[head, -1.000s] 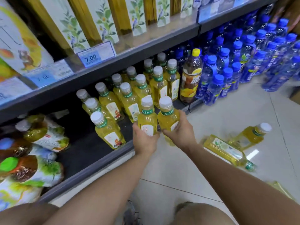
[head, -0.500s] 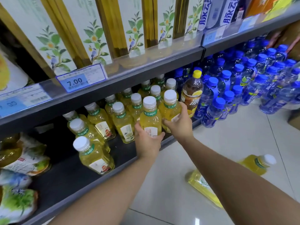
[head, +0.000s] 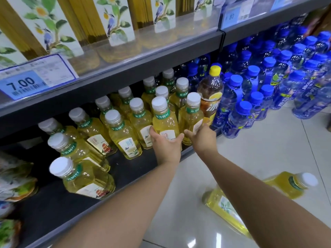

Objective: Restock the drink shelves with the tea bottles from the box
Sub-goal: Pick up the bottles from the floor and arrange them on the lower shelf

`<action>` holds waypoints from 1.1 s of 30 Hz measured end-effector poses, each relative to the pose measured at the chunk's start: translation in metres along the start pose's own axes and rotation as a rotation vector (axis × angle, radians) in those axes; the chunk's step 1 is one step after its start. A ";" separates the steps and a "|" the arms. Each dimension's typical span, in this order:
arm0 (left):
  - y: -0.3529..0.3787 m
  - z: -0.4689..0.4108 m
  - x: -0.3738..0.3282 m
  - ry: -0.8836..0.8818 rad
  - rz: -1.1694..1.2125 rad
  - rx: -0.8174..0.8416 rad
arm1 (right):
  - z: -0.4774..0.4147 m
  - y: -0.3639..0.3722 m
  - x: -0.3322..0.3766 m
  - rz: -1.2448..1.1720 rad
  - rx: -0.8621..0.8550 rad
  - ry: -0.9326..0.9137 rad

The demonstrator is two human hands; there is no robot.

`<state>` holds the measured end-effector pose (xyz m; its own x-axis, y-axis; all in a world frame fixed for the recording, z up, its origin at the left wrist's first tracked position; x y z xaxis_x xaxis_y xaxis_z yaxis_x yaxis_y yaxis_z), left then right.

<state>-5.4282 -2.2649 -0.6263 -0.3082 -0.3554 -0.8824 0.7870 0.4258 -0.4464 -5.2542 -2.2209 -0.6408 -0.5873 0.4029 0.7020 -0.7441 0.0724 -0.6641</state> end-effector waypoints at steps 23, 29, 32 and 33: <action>0.026 0.005 0.027 -0.145 -0.403 0.080 | 0.061 0.013 -0.121 -0.423 0.211 0.154; 0.025 0.058 0.016 -0.030 -0.499 0.269 | 0.103 -0.032 -0.131 -0.177 0.202 0.092; 0.033 0.105 0.003 0.154 -0.523 0.503 | 0.136 -0.070 -0.126 -0.055 0.195 0.045; 0.036 0.122 0.000 0.206 -0.524 0.594 | 0.148 -0.085 -0.127 -0.015 0.191 0.033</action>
<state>-5.3342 -2.3508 -0.6243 -0.7611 -0.2008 -0.6167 0.6477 -0.2853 -0.7065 -5.1638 -2.4128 -0.6357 -0.5671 0.4333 0.7004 -0.8015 -0.0944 -0.5905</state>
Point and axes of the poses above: each hand's wrist, its own z-axis away from the middle knuckle, its own y-axis out of the palm, x = y × z, the point moved 8 cm from there along -z, towards the middle knuckle, and after that the axes turned 4 degrees about -z, right-handed, at the moved point
